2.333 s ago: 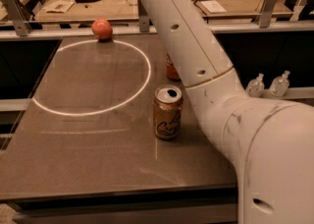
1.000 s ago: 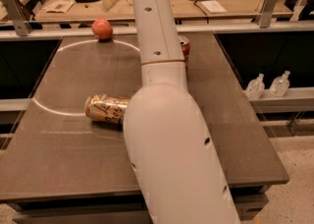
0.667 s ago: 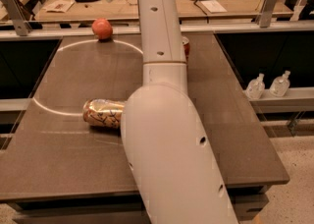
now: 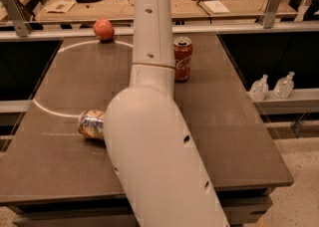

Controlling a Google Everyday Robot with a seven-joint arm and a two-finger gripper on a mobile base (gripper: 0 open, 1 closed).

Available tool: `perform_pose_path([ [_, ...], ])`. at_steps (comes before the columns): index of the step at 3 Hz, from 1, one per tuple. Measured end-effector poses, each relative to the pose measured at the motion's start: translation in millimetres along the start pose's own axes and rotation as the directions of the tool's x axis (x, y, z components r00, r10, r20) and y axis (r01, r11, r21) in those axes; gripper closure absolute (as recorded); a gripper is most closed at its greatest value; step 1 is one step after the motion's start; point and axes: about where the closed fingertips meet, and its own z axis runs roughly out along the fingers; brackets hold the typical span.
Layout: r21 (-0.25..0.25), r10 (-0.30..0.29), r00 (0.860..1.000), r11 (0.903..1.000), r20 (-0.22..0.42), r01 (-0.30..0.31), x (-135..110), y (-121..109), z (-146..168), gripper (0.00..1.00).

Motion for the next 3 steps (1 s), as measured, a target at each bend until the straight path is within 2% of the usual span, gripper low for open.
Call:
perform_pose_path([
  [1,0.131,0.054,0.987,0.9887,0.148,-0.074,-32,-32,-6,0.0],
  [2,0.243,0.091,0.958,0.9568,0.27,-0.16,-56,-67,-29,0.0],
  [3,0.308,0.123,0.932,0.9218,0.341,-0.235,-67,-92,-50,0.0],
])
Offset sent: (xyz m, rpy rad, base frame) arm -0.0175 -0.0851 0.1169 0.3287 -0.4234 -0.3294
